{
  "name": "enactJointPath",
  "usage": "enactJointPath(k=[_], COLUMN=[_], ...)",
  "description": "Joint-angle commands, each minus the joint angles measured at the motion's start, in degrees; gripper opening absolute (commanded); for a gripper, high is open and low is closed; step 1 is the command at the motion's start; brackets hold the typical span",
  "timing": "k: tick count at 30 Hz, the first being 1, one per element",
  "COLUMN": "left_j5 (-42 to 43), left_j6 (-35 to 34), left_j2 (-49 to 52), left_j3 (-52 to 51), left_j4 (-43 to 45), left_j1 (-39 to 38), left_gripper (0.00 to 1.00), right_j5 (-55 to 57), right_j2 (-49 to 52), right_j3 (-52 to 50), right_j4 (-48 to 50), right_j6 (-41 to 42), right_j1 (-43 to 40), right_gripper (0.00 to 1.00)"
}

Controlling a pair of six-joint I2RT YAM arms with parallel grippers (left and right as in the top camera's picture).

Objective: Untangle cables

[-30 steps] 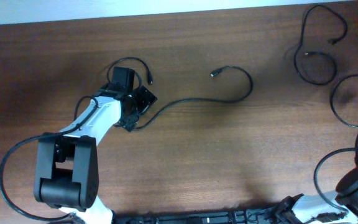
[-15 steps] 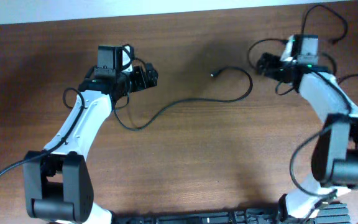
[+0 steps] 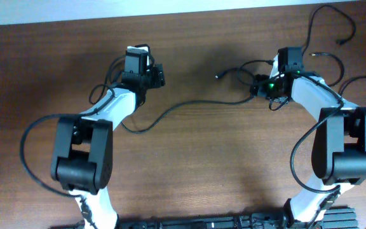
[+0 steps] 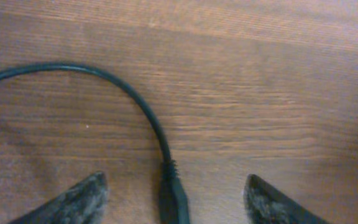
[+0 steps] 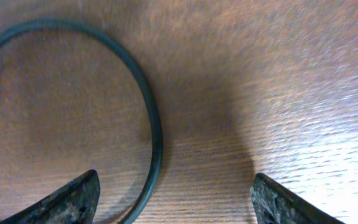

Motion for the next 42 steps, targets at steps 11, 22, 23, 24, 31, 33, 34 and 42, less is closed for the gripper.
enactJointPath(k=[11, 22, 23, 24, 31, 33, 34, 42], left_j5=[-8.9, 40.0, 44.3, 44.8, 44.8, 39.7, 34.4, 25.8], left_j6=[0.5, 11.6, 17.4, 21.4, 31.9, 33.4, 33.3, 31.3], left_j2=[7.5, -11.6, -11.6, -11.6, -11.6, -11.6, -11.6, -19.3], left_j3=[0.4, 0.4, 0.4, 0.4, 0.3, 0.3, 0.3, 4.2], left_j4=[4.2, -16.7, -22.1, -26.6, -33.0, -33.1, -33.3, -37.3], left_j1=[-5.8, -5.9, -6.0, -6.6, -21.4, -25.5, -27.1, -22.3], left_gripper=[0.04, 0.00, 0.00, 0.00, 0.00, 0.01, 0.16, 0.99], right_j5=[-1.8, -2.0, -2.1, -2.1, -6.8, -6.7, -6.3, -6.5], right_j2=[0.6, 0.5, 0.5, 0.5, 0.5, 0.5, 0.5, -0.7], right_j3=[-8.4, -6.7, -4.8, -3.1, 5.4, 5.4, 5.4, 5.4], right_j4=[2.6, 9.7, 9.7, 9.7, 11.5, 11.5, 11.3, -4.3], right_j6=[0.1, 3.9, 3.9, 3.9, 3.7, 3.3, 3.2, -0.7], right_j1=[6.8, 6.7, 6.6, 6.6, 6.7, 6.7, 6.5, 4.5], right_gripper=[0.56, 0.04, 0.04, 0.04, 0.04, 0.04, 0.23, 0.98])
